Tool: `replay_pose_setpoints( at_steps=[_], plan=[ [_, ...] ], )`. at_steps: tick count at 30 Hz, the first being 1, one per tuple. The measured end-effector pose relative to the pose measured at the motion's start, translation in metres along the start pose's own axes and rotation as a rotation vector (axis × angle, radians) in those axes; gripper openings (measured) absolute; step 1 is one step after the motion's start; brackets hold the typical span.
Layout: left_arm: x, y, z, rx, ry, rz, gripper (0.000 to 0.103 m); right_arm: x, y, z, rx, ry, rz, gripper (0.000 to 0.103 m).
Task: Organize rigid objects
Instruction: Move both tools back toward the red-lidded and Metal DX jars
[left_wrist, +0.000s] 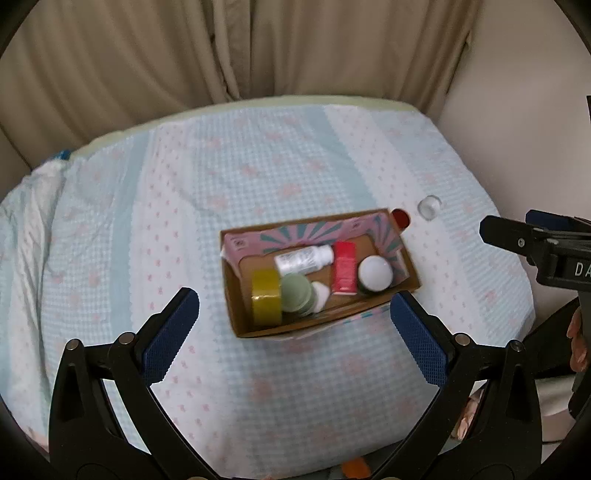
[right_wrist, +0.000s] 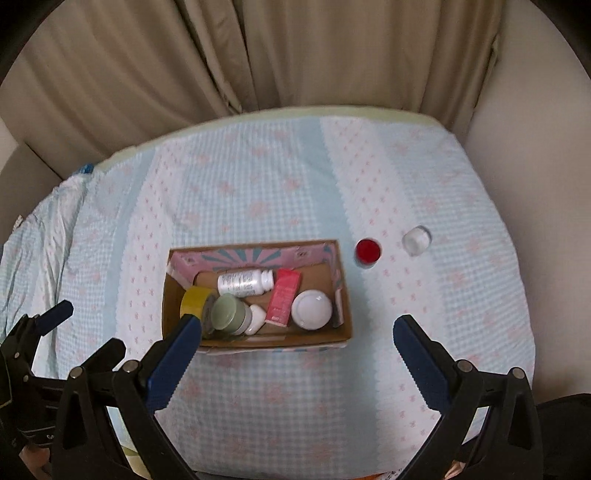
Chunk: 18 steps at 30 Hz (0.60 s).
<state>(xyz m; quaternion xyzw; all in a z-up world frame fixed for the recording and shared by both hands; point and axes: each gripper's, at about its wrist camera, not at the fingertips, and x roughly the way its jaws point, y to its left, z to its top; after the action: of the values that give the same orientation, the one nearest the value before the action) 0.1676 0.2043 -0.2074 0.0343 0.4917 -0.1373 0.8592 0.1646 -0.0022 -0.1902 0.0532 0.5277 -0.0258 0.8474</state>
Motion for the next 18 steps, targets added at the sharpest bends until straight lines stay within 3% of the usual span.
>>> replay_pose_setpoints(
  at_steps=[9,18],
  plan=[
    [-0.033,-0.103,0.014,-0.01,-0.107,0.072,0.103,-0.042,-0.084,0.006,-0.029,-0.085,0.033,0.103],
    [-0.018,-0.227,0.028,-0.108,-0.15,0.091,0.103,-0.053,-0.199,0.018,-0.167,-0.119,0.049,0.103]
  ],
)
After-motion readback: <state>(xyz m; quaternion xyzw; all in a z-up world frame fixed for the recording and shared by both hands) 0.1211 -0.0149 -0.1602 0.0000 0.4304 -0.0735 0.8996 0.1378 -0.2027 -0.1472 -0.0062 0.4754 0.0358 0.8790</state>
